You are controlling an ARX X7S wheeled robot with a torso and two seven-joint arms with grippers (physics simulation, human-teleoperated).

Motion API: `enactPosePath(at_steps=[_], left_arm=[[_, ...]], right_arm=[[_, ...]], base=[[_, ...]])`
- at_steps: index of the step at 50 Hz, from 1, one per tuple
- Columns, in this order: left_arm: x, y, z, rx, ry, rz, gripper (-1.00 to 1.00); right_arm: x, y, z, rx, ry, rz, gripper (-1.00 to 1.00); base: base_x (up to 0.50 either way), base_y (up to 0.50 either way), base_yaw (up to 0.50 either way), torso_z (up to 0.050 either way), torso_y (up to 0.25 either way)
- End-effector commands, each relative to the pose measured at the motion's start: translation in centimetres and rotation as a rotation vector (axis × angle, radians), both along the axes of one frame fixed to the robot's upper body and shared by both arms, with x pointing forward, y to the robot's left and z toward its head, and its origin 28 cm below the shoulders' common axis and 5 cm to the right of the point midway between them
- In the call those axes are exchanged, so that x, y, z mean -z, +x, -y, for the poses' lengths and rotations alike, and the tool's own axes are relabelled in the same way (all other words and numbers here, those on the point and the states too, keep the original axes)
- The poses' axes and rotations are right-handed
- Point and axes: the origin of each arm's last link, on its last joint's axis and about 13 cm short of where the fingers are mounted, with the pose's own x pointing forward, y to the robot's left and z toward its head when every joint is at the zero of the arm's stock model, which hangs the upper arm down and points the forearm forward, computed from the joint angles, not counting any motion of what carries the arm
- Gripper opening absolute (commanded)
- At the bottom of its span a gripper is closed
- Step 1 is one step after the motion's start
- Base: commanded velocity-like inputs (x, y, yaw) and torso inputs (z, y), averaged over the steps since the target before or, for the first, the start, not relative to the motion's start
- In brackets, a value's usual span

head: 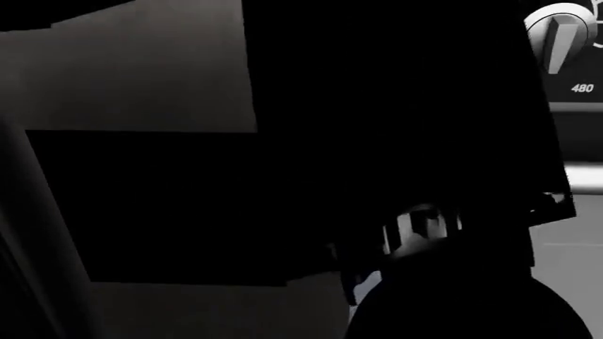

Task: Close the microwave door

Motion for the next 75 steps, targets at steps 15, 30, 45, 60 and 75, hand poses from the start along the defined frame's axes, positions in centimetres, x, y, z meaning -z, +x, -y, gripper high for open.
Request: enactPosePath(at_steps=[15,30,45,60,75], left_arm=[[0.0,0.0,0.1,0.011,-0.002,-0.002,1.0],[0.1,0.0,0.1,0.015,-0.001,-0.008,1.0],[-0.1,0.1,0.2,0.017,0.0,-0.006,1.0],[0.0,0.0,0.2,0.023,-0.005,-0.004,1.0],[-0.1,0.0,0.2,0.023,-0.001,-0.005,1.0]], right_arm=[[-1.8,-1.1,0.8,0.036,0.037,0.027,1.0],[-2.0,-1.2,2.2,0.087,0.117,-0.003,1.0],[-3.5,1.3,3.4,0.136,0.188,-0.05,1.0],[-4.0,2.6,4.4,0.169,0.232,-0.099,1.0],[-4.9,2.8,4.4,0.169,0.235,-0.114,1.0]], base=[[0.0,0.0,0.0,0.0,0.0],[0.0,0.0,0.0,0.0,0.0],[0.0,0.0,0.0,0.0,0.0],[0.0,0.0,0.0,0.0,0.0],[0.0,0.0,0.0,0.0,0.0]])
